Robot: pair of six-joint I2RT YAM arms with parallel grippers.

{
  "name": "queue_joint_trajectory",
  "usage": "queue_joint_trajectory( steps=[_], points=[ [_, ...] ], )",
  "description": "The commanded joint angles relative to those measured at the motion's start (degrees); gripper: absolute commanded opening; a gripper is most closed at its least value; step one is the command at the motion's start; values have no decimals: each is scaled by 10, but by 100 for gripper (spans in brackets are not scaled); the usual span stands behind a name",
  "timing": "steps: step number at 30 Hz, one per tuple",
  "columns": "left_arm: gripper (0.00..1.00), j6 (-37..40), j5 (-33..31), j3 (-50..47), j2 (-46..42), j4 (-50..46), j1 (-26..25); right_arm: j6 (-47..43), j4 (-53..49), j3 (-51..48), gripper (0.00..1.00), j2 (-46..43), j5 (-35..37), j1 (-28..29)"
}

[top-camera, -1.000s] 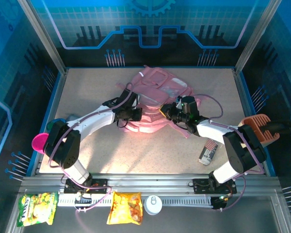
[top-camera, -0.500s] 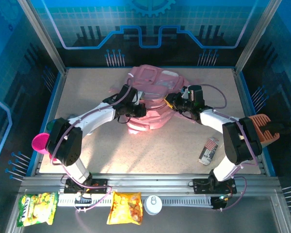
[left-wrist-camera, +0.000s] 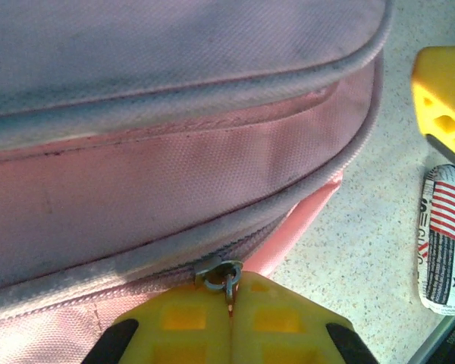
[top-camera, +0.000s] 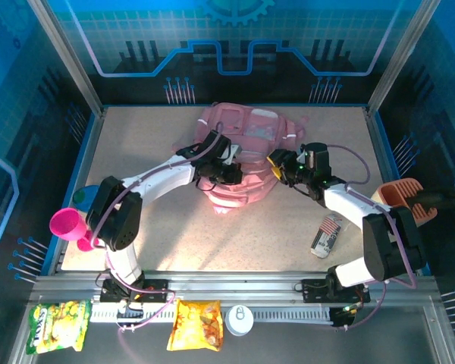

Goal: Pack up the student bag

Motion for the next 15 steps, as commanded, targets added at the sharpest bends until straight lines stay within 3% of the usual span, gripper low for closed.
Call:
queue_joint_trajectory(
  steps=[1, 4, 10, 15],
  points=[
    [0, -7, 31, 23, 7, -1, -15, 24, -74, 19, 52, -6, 16, 18],
    [0, -10, 34, 27, 12, 2, -21, 40, -92, 14, 52, -10, 37, 30],
    [0, -7, 38, 36, 22, 1, -28, 64, -25, -7, 53, -7, 42, 41],
    [0, -8, 40, 36, 20, 4, -28, 46, -21, 12, 43, 9, 34, 46]
  ],
)
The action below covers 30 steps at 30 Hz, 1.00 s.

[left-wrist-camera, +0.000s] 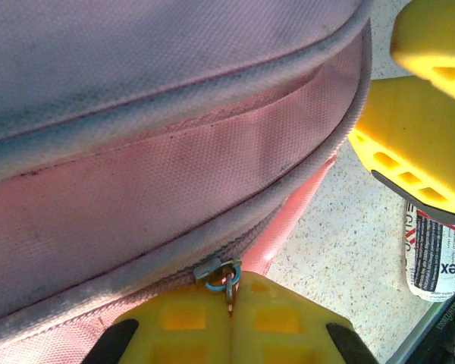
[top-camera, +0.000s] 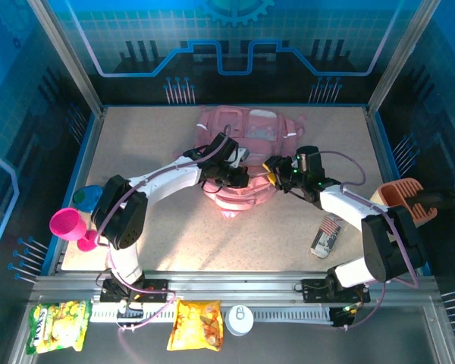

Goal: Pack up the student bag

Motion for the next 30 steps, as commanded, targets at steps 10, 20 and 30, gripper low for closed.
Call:
queue_joint_trajectory(
  steps=[10, 20, 30],
  points=[
    [0, -14, 29, 22, 1, 9, -8, 35, 2, -21, 38, 1, 38, 24],
    [0, 2, 13, 16, -5, -5, -7, 9, 5, 15, 25, 40, 30, 14],
    [0, 36, -26, -44, -58, -35, 35, -71, -79, 42, 9, 13, 75, -4]
  ],
)
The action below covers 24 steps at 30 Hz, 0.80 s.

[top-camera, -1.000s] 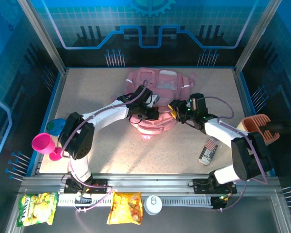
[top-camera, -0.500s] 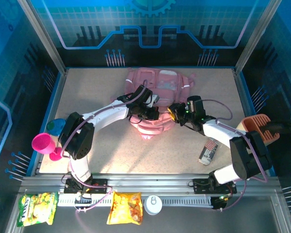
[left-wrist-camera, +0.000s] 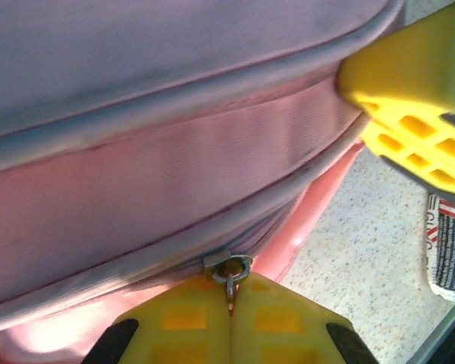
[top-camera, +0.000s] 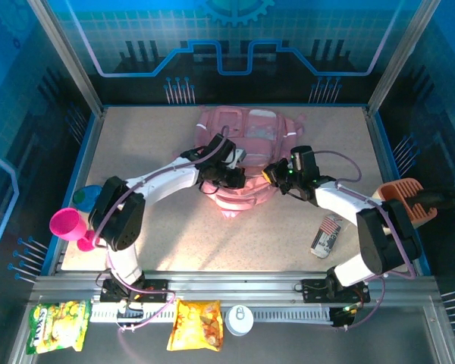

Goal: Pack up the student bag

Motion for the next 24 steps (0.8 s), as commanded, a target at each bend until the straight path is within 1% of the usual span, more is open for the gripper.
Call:
queue_joint_trajectory(
  steps=[1, 5, 8, 12, 16, 19, 21, 24],
  points=[
    [0, 23, -7, -26, -43, -30, 29, -49, -40, 17, 8, -22, 53, -21],
    [0, 41, -9, -53, -57, -32, 62, -64, -58, 13, 8, -35, 62, -33],
    [0, 50, 2, -58, -63, -43, 87, -78, -78, 11, 8, -44, 69, -42],
    [0, 72, 7, -58, -67, -47, 96, -99, -95, 9, 8, -54, 73, -58],
    [0, 91, -19, -45, -49, -64, 101, -117, -103, 8, 8, -58, 65, -86],
    [0, 88, -35, -35, -36, -62, 108, -118, -120, 10, 8, -65, 58, -97],
    [0, 77, -31, -26, -25, -57, 109, -118, -128, 10, 10, -70, 56, -95],
    [0, 65, 1, -17, -17, -41, 105, -102, -128, 2, 20, -81, 43, -86]
  ],
)
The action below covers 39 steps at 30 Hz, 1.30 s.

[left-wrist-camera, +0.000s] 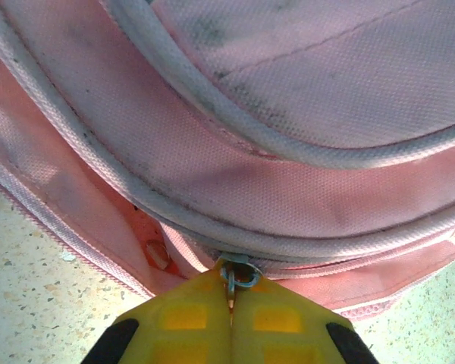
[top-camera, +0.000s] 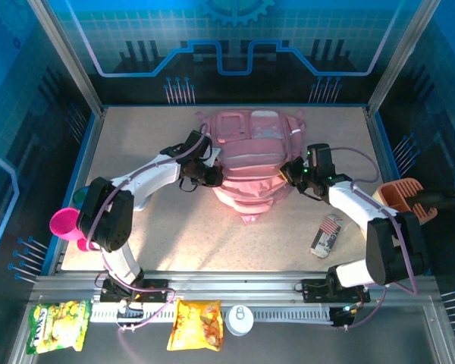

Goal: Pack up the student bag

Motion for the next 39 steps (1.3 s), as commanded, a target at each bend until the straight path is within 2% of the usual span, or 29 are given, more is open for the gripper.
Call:
queue_joint_trajectory(
  steps=[1, 6, 12, 18, 21, 29, 37, 39],
  points=[
    [0, -10, 0, 23, 3, 6, 13, 3, -28, -5, 25, -32, 25, -6],
    [0, -14, 12, 36, -5, 5, -18, 62, -32, -26, 44, -73, 27, 34],
    [0, -24, 18, 54, -3, 6, -68, 130, -27, -37, 50, -101, 64, 88],
    [0, -25, 25, 80, 19, 2, -105, 131, -27, -16, 50, -90, 61, 101],
    [0, -25, 30, 91, 31, 2, -115, 141, -31, -17, 46, -82, 62, 109],
    [0, -25, 30, 109, 49, -9, -121, 179, -28, -40, 35, -73, 78, 119],
    [0, -18, 27, 115, 46, -19, -121, 177, -9, -25, 36, -26, 74, 115],
    [0, -14, 24, 115, 45, -23, -121, 168, -2, -17, 33, -11, 73, 110]
  ],
)
